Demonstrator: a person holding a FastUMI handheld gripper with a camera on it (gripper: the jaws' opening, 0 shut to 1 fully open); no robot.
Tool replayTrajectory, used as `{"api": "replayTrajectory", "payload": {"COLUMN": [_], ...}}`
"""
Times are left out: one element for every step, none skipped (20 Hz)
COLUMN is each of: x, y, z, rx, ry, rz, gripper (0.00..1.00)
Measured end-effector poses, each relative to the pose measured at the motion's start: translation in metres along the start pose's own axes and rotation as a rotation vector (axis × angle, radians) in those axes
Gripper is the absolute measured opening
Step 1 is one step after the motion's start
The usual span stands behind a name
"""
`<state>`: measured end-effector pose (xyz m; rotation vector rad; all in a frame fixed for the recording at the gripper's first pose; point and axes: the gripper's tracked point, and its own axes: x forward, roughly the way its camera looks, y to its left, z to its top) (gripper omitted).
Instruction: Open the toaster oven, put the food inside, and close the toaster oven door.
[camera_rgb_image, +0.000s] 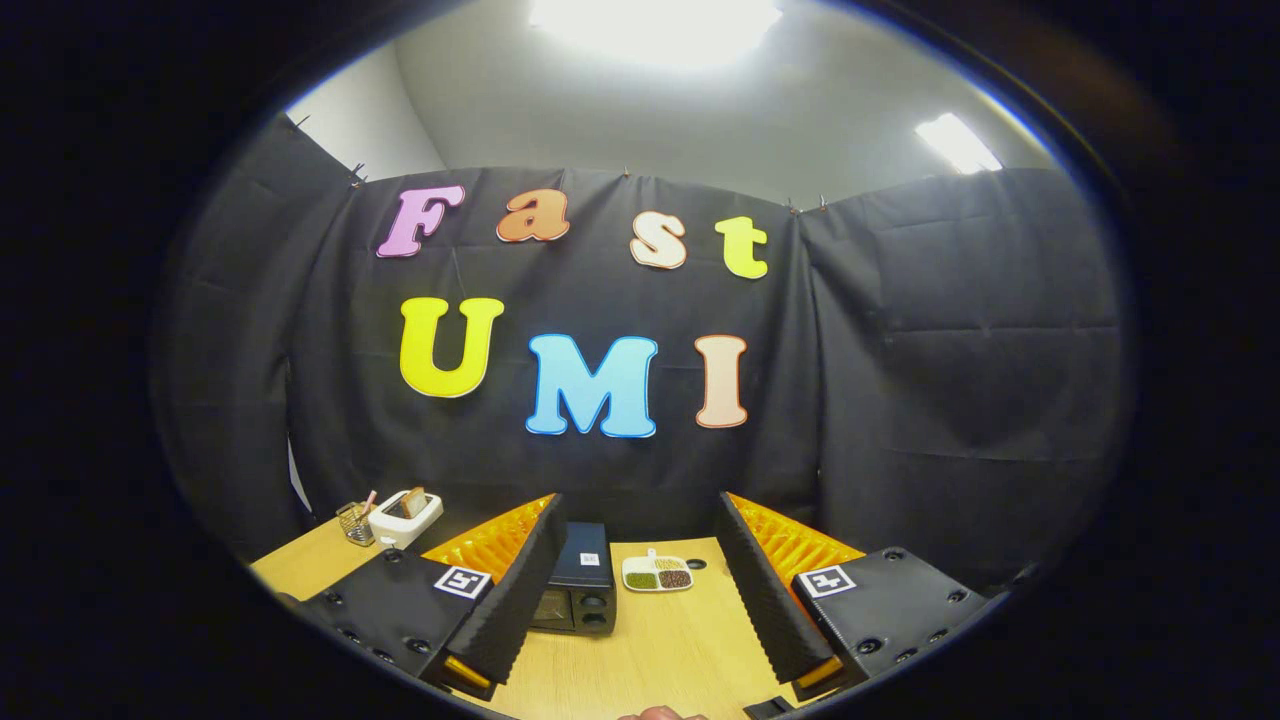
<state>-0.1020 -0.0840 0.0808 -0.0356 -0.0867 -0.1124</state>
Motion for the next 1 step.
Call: {"api": "replayTrajectory", "payload": {"x": [0.0012], "y": [0.0021], "z": [0.0004], "rx": [0.004], "ry": [0.003], "rz": [0.004], "gripper": [0.96]}}
